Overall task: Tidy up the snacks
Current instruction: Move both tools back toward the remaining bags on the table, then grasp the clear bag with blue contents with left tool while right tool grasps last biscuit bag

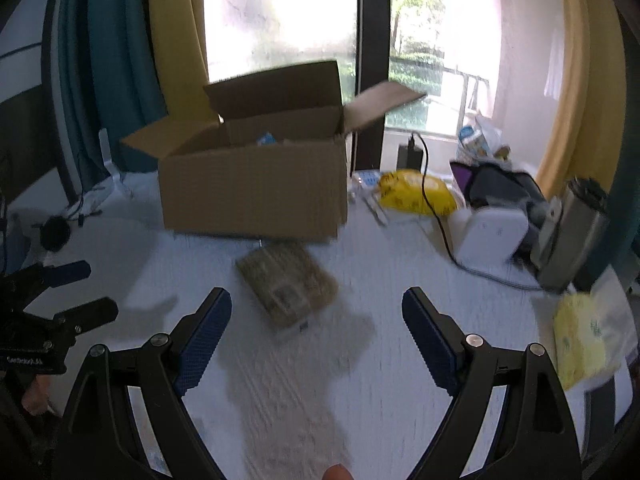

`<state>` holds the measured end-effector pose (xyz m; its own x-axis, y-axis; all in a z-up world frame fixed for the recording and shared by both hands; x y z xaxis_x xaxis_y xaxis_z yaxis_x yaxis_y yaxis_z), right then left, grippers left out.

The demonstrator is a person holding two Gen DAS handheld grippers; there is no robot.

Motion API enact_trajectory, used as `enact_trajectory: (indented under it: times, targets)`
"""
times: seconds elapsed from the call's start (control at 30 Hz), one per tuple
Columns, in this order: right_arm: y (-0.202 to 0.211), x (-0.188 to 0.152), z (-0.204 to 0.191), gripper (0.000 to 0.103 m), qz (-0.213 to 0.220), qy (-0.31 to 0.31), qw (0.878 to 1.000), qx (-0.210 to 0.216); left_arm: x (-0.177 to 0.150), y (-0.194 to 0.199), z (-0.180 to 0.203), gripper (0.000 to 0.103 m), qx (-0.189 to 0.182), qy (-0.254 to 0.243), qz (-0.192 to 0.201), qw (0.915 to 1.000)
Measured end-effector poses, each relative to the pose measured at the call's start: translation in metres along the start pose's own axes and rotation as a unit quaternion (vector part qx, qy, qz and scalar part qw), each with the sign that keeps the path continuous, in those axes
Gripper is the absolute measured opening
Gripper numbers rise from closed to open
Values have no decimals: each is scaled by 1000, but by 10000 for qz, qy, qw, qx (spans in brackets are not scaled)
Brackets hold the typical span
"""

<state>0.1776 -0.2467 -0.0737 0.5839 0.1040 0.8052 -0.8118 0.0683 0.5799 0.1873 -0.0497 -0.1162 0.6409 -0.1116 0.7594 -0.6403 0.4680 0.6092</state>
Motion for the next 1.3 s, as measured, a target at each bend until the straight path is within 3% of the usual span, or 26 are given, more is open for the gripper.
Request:
enact_trajectory:
  times: [0.43,0.63,0.83,1.13,1.3]
  targets:
    - [-3,-45,11,90,-456,-80,9989,-84,-70,10,34,93,-377,-555,-832,9943]
    - [0,-55,16,90,-553,-199,9982,-91,-78,4,44,93,-478,-837,-987,9904]
    - [-2,-69,15,90,-728,-114,9973,-47,-78,-20,51,93,-238,-1134,-1158,9865]
    - [-23,-72,21,90,-882,-153,9960,4,-43,-58,39,93,35,-870,-1167,9893]
    - [-42,-60,15,90,-881,-36,9959,198,-35,-69,20,92,9,-308,-1287,9912]
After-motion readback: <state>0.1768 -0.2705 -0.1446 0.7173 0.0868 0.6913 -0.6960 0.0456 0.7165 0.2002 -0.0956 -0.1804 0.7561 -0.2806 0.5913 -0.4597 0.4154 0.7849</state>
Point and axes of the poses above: each gripper's, at about its wrist camera, not at the fingertips, and y roughly against the way its jaws point, z to its right, x to its top, the point moved 2 cm from there along -y, roughly the way its jaws point, and after that the axes turned 9 degrees about -x, right-handed, at the moved point
